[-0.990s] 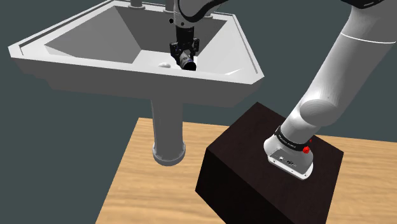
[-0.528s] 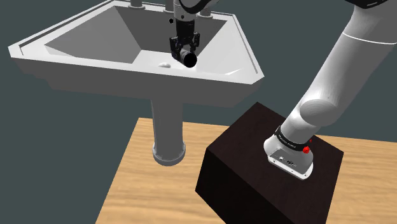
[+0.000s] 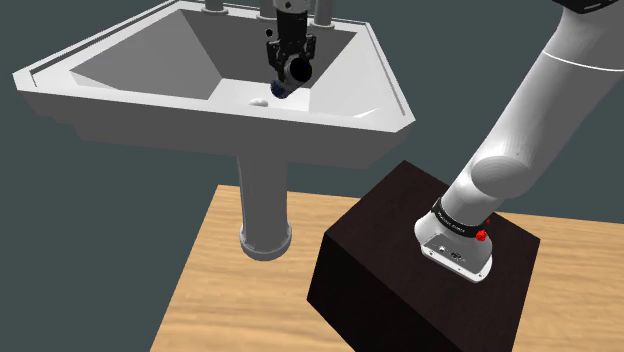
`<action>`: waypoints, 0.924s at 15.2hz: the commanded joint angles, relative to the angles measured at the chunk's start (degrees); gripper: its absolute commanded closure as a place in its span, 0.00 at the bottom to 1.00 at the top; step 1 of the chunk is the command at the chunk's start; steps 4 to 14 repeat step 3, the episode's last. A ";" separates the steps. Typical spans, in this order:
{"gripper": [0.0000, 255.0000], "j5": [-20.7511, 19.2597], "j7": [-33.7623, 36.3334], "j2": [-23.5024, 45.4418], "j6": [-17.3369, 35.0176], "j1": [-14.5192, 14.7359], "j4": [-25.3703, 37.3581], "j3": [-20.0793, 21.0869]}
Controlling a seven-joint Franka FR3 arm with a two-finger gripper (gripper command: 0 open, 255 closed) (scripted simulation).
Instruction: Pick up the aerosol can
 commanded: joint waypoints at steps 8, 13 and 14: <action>1.00 0.07 -0.12 -0.19 -1.54 -0.01 1.38 0.00; 1.00 0.07 -0.12 -0.19 -1.54 -0.01 1.38 0.00; 1.00 0.07 -0.12 -0.19 -1.54 -0.01 1.38 0.00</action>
